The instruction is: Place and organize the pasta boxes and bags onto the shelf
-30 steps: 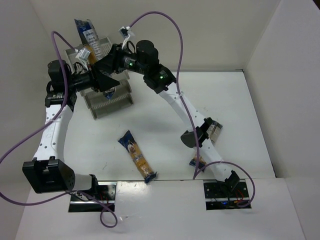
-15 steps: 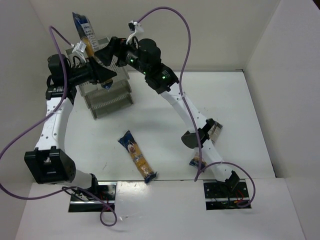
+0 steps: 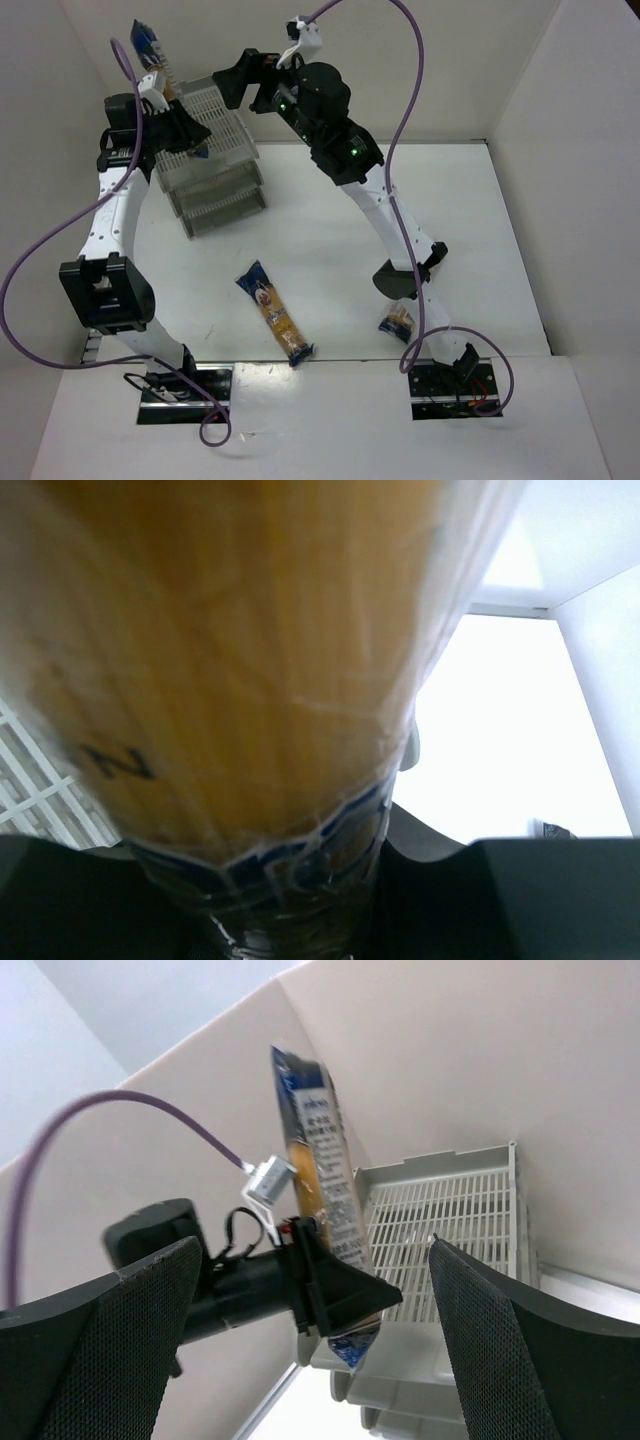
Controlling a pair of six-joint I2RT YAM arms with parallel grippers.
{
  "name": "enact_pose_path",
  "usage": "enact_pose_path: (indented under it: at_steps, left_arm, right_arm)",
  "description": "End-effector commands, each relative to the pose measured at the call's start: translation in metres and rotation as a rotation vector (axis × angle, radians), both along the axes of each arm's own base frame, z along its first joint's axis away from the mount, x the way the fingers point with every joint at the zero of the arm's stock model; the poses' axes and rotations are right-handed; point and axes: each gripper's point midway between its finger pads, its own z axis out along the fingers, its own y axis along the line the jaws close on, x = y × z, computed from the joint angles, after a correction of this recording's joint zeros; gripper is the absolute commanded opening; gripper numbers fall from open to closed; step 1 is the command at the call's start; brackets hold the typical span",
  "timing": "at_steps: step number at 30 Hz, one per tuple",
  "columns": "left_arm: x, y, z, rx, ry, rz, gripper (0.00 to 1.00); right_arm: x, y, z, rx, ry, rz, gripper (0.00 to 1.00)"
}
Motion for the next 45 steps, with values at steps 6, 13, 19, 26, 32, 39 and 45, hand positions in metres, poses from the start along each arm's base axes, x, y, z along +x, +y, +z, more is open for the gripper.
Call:
enact_pose_path:
  at_steps: [6, 13, 19, 26, 32, 39, 45]
  left_arm:
    - [0.017, -0.005, 0.041, -0.036, -0.152, -0.023, 0.22]
    - [0.024, -0.001, 0.038, -0.039, -0.149, 0.001, 0.37]
    - [0.018, 0.014, 0.045, -0.063, -0.134, 0.085, 0.97]
    - [-0.014, 0.061, 0.166, 0.155, -0.422, 0.317, 1.00]
    - [-0.119, 0.101, 0.299, 0.571, -0.833, 0.605, 1.00]
    - [-0.231, 0.099, 0.237, 0.722, -0.696, 0.644, 1.00]
    - [-0.296, 0.072, 0.182, 0.533, -0.709, 0.607, 1.00]
  right_arm:
    - [-0.038, -0.029, 0.053, 0.032, -0.085, -0.005, 1.00]
    - [-0.046, -0.028, 0.055, 0.031, -0.087, 0.013, 1.00]
    - [-0.049, -0.024, 0.053, 0.024, -0.081, 0.022, 1.00]
    - [-0.056, -0.024, 0.046, -0.034, -0.072, -0.012, 1.00]
    - [-0.060, 0.015, -0.089, -0.482, 0.066, 0.025, 1.00]
    - [-0.169, -0.035, -0.314, -1.057, 0.228, 0.279, 1.00]
    - [-0.194, -0.026, -0.367, -1.067, 0.282, 0.333, 1.00]
